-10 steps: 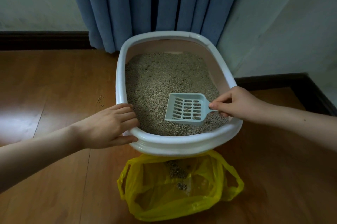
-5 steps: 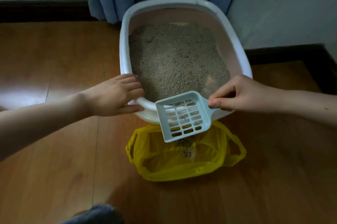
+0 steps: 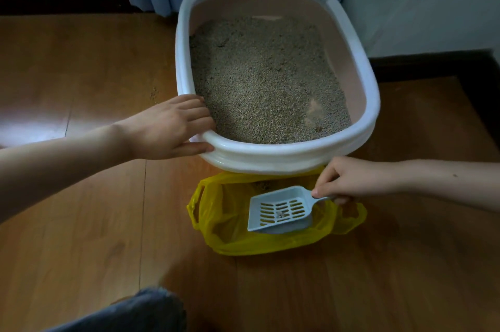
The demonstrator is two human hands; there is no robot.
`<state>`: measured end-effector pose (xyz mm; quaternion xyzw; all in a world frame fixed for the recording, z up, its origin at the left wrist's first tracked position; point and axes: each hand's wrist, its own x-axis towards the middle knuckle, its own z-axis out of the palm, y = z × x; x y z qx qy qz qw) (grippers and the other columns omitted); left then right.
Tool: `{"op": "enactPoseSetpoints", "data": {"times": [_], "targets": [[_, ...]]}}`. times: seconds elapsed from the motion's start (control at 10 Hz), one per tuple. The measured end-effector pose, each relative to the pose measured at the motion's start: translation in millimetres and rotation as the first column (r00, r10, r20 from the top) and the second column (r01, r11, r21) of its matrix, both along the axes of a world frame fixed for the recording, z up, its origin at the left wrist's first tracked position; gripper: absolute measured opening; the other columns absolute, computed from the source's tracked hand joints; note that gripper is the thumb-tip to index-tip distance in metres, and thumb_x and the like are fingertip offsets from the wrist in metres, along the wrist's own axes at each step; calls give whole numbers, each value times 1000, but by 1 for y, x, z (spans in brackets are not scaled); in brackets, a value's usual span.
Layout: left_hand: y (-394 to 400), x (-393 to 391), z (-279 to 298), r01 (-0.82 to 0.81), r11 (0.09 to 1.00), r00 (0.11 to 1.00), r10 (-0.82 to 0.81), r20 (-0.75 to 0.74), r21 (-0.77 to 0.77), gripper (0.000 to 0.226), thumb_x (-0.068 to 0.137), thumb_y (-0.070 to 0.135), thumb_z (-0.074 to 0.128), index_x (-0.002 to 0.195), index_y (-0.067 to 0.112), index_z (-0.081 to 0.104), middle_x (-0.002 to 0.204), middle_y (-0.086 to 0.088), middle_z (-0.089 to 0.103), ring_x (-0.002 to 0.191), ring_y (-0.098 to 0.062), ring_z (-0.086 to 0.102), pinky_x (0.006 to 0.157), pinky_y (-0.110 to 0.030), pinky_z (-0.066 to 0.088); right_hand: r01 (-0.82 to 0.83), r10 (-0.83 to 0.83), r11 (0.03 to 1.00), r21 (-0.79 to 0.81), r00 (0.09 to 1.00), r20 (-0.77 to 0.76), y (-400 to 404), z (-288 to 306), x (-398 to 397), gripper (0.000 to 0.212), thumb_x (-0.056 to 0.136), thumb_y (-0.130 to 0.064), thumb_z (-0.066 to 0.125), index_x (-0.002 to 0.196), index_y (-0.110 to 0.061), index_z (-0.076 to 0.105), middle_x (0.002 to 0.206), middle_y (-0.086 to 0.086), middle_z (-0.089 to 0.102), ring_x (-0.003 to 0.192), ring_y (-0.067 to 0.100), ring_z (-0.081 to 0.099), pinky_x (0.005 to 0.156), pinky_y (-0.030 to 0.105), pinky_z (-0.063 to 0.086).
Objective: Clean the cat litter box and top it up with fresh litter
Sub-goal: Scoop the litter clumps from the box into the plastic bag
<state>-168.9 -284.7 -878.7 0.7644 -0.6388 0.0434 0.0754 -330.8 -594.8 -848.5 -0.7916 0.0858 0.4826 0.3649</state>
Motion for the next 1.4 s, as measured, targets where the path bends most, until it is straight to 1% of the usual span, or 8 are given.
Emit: {"op": "enactPoseSetpoints", "data": {"times": [0.1, 0.3, 0.4, 0.8, 0.9, 1.0, 1.2, 1.4], "targets": [[0, 0, 0, 3, 1000, 1000, -3, -1, -7, 51, 101, 48, 37, 93, 5, 62, 89, -9, 59, 91, -33, 56, 97, -47, 44, 20, -37, 998, -57, 945, -324, -4, -6, 4, 29, 95, -22, 50, 73, -16, 68, 46, -5, 35, 37, 9, 22, 39, 16, 18], [0, 0, 0, 6, 1000, 1000, -6, -2, -3, 51, 102, 49, 36, 93, 5, 62, 89, -9, 59, 91, -33, 57, 97, -48, 44, 391, -257, 920, 9, 620, -741, -19, -10, 9, 18, 86, -13, 44, 85, -7, 61, 51, -6, 27, 34, 2, 22, 30, 13, 16], [0, 0, -1, 4, 1000, 1000, -4, -1, -5, 50, 101, 48, 38, 92, 5, 61, 88, -9, 59, 89, -33, 57, 96, -49, 45, 340, -262, 940, 3, 731, -630, -28, -18, 5, 26, 89, -19, 44, 86, -6, 66, 56, 2, 52, 41, 7, 48, 36, 14, 39], [0, 0, -1, -4, 1000, 1000, 4, -11, 8, 51, 101, 49, 37, 91, 5, 61, 88, -9, 58, 88, -33, 56, 94, -50, 45, 87, -125, 990, -107, 893, -433, -28, -46, 4, 35, 93, -29, 42, 86, -8, 70, 81, 9, 68, 65, 18, 62, 52, 22, 53], [0, -1, -1, -6, 1000, 1000, 6, -16, 16, 50, 101, 48, 38, 92, 5, 61, 88, -9, 58, 88, -33, 56, 94, -50, 44, 39, -85, 993, -110, 889, -449, -23, -46, 7, 32, 93, -29, 44, 85, -9, 69, 75, 8, 66, 60, 19, 61, 47, 22, 52], [0, -2, -1, -9, 1000, 1000, 9, -13, 15, 49, 101, 48, 39, 92, 5, 61, 88, -8, 59, 88, -32, 56, 98, -49, 43, 126, -86, 992, 10, 732, -676, -16, -32, 13, 24, 90, -20, 42, 78, -11, 60, 52, -2, 43, 39, 6, 37, 32, 15, 28], [1, 0, -3, -15, 1000, 1000, 15, -20, -3, 47, 101, 47, 38, 93, 8, 62, 89, -6, 58, 89, -31, 57, 104, -43, 39, -92, 106, 994, 62, 954, -279, -3, -7, 21, 37, 98, -28, 44, 64, -14, 54, 44, -6, 32, 34, 7, 22, 37, 14, 18], [1, 1, -1, -8, 1000, 999, 7, -49, -8, 43, 100, 47, 40, 92, 10, 61, 89, -4, 58, 86, -29, 56, 99, -45, 43, -104, 112, 982, 160, 993, -42, -20, 46, 44, 34, 81, -42, 56, 61, -15, 60, 47, 4, 34, 38, 13, 24, 39, 20, 18]]}}
